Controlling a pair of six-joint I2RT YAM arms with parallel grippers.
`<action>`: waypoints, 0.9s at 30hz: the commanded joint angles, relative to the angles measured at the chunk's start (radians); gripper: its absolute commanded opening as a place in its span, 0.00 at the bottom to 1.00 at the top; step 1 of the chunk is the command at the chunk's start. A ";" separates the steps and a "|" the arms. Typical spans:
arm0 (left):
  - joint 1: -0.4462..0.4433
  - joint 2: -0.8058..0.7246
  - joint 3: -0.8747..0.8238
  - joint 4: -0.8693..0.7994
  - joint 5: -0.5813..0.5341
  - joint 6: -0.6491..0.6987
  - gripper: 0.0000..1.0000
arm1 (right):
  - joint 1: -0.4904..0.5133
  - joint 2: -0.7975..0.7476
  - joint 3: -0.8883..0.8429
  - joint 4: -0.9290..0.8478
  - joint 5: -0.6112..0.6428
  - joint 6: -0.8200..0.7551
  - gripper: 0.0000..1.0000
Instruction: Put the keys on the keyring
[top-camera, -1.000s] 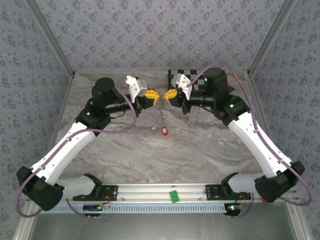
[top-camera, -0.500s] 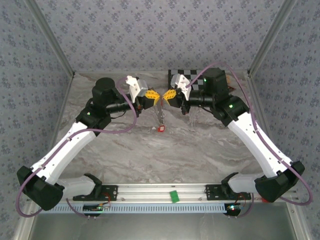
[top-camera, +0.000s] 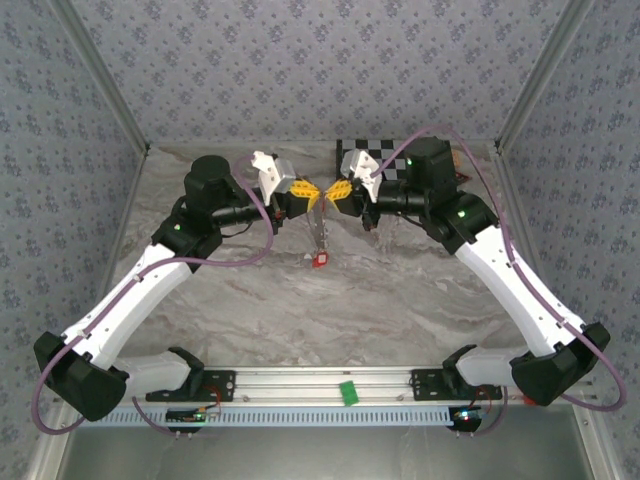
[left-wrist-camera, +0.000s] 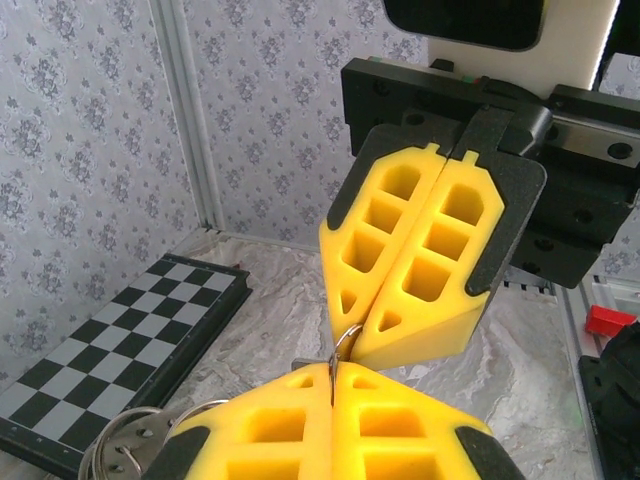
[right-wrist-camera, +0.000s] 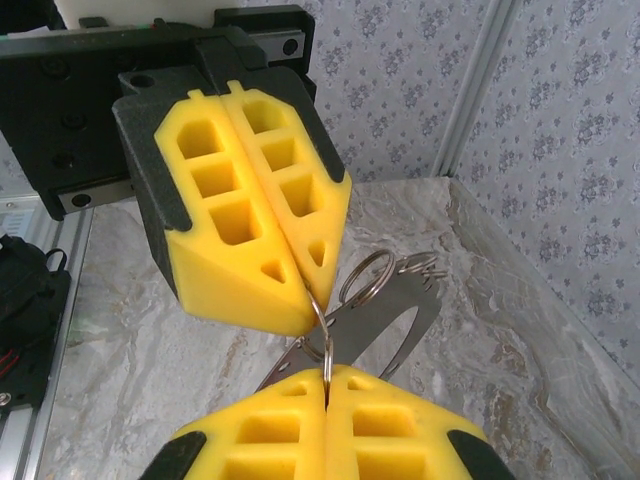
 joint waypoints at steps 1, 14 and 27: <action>0.019 -0.003 0.016 0.064 -0.009 -0.031 0.00 | 0.012 -0.029 -0.005 -0.005 -0.002 -0.018 0.00; 0.040 0.002 0.016 0.088 0.092 -0.062 0.00 | 0.040 -0.028 0.003 -0.039 0.010 -0.020 0.00; 0.067 0.028 0.026 0.133 0.230 -0.140 0.00 | -0.020 -0.043 -0.017 0.072 -0.084 0.111 0.00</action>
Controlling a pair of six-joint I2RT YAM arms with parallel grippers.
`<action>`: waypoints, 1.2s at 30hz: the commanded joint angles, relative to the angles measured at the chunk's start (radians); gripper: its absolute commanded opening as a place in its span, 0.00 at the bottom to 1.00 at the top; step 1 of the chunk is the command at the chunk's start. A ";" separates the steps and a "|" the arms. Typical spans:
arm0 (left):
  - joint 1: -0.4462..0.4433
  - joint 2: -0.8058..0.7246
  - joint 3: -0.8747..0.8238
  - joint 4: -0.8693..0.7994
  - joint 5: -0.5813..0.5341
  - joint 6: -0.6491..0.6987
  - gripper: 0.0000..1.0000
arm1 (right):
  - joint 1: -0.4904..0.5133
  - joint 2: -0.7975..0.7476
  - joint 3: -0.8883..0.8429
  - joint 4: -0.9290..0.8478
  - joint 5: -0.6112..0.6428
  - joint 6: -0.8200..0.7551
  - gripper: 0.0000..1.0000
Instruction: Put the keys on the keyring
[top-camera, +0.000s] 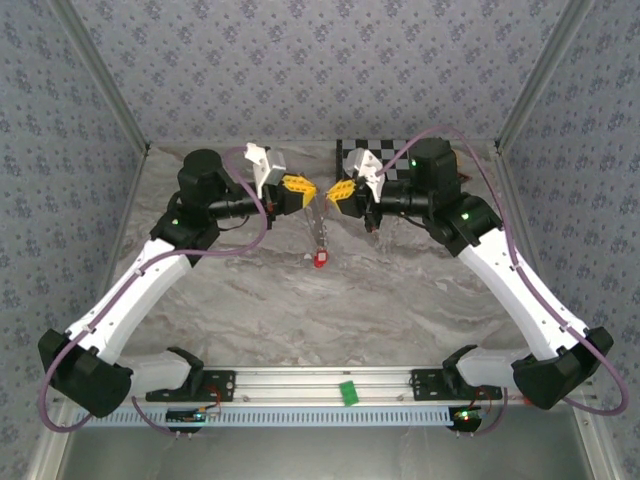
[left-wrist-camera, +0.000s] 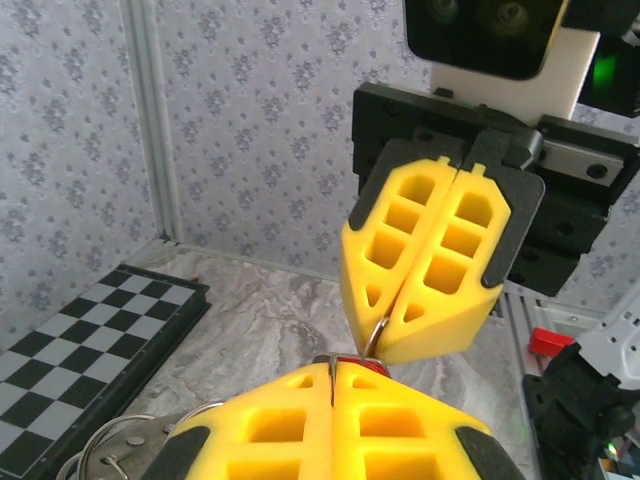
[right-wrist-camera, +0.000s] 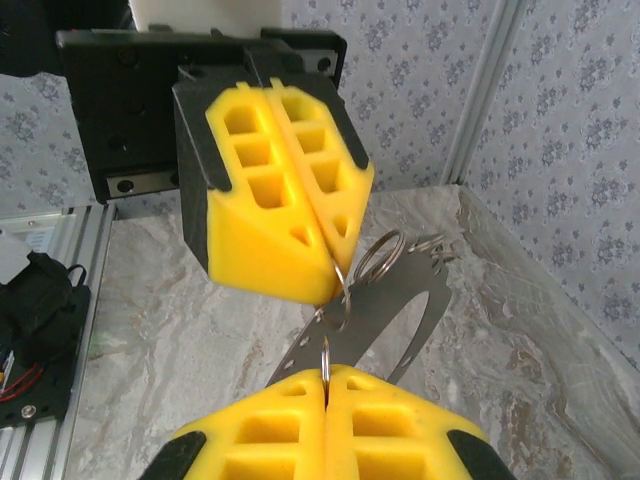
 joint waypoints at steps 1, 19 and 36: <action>0.004 0.001 0.026 0.060 0.071 -0.026 0.00 | -0.008 -0.026 -0.009 0.057 -0.049 0.058 0.00; 0.003 -0.011 0.027 0.058 0.060 -0.026 0.00 | -0.011 -0.024 -0.024 0.058 -0.057 0.075 0.00; 0.003 -0.017 0.023 0.054 0.051 -0.025 0.00 | -0.007 -0.026 -0.033 0.061 -0.001 0.063 0.00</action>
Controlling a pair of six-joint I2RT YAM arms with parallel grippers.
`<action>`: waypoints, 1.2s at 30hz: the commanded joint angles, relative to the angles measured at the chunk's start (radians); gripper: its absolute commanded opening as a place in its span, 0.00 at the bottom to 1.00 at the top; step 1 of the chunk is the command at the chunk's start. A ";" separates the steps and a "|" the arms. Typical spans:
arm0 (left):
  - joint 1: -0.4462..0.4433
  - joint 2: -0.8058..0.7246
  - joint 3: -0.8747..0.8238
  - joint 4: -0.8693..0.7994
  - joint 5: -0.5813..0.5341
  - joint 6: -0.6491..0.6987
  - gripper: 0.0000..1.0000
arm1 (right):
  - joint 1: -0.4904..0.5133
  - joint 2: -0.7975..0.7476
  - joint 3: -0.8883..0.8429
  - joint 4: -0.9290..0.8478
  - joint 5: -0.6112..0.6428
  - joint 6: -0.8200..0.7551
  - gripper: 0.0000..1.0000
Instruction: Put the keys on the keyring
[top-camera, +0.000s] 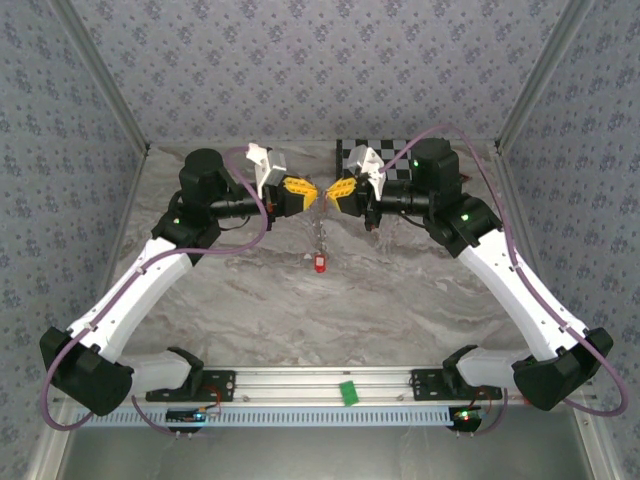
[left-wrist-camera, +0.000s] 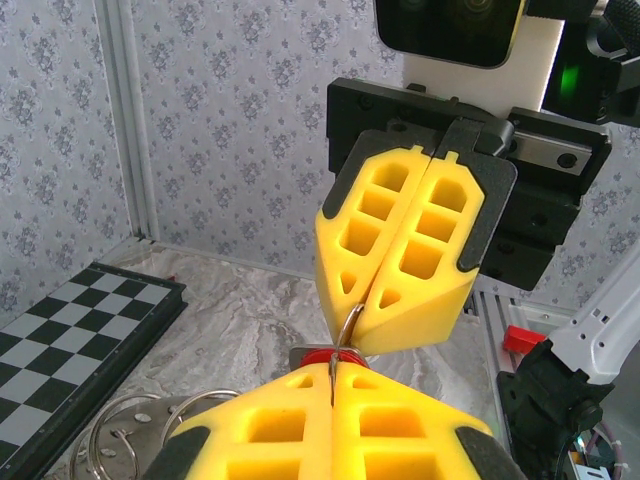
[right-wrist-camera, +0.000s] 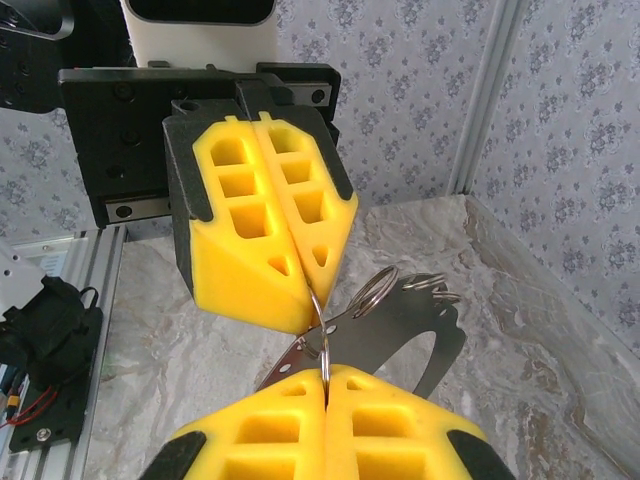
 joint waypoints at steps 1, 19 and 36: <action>0.004 -0.022 0.022 0.051 0.010 -0.005 0.00 | 0.001 -0.022 -0.010 0.012 0.016 0.006 0.00; 0.004 -0.012 0.024 0.033 -0.001 0.007 0.00 | 0.031 -0.016 0.001 0.015 -0.011 -0.013 0.00; 0.004 -0.005 0.029 0.028 0.009 0.008 0.00 | 0.059 0.004 0.026 -0.039 0.005 -0.068 0.00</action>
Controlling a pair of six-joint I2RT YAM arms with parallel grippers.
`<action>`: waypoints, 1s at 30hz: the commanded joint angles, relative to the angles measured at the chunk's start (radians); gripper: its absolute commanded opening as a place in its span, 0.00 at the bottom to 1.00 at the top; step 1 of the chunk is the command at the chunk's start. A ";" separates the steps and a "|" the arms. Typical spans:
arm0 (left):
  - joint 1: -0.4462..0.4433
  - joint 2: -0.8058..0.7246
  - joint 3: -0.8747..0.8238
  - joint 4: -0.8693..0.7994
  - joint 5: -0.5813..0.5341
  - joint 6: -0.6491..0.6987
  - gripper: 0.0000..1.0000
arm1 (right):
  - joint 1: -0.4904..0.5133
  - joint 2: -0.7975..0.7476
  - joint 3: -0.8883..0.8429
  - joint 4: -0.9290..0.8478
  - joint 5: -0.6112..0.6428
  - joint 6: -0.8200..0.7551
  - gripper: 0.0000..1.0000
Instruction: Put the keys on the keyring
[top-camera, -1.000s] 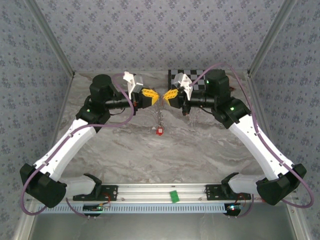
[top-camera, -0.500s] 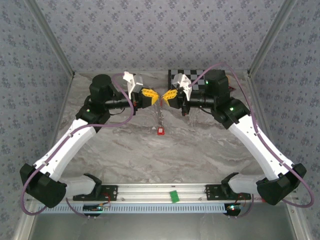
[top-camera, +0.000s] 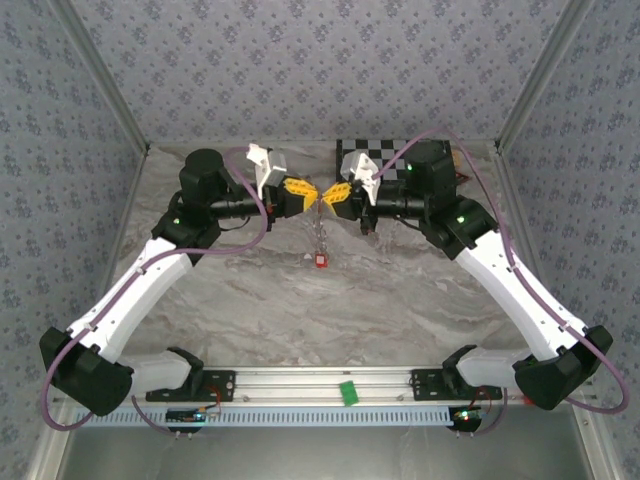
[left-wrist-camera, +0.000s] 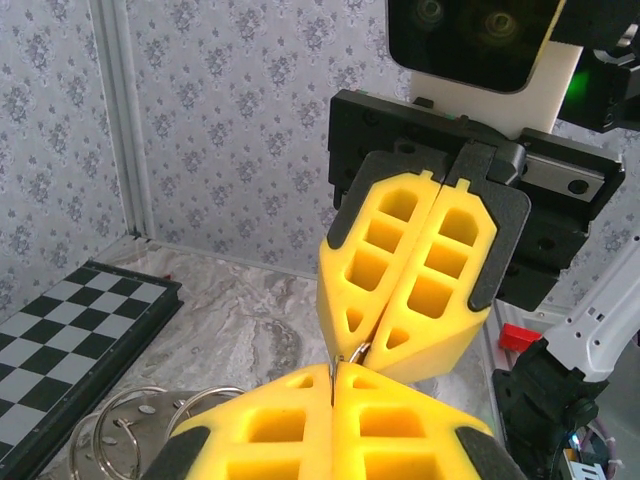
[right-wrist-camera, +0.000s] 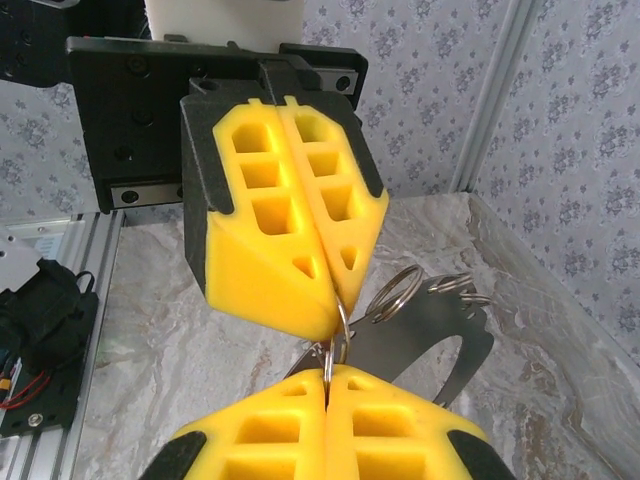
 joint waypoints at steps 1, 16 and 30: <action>0.001 -0.003 0.030 0.033 0.004 0.008 0.00 | 0.018 0.004 0.034 -0.027 -0.026 -0.023 0.00; 0.001 0.008 0.040 0.062 -0.041 -0.050 0.00 | 0.073 -0.036 -0.032 -0.040 0.188 -0.198 0.00; 0.006 -0.002 0.004 0.187 -0.058 -0.124 0.00 | 0.081 -0.082 -0.128 0.045 0.265 -0.225 0.01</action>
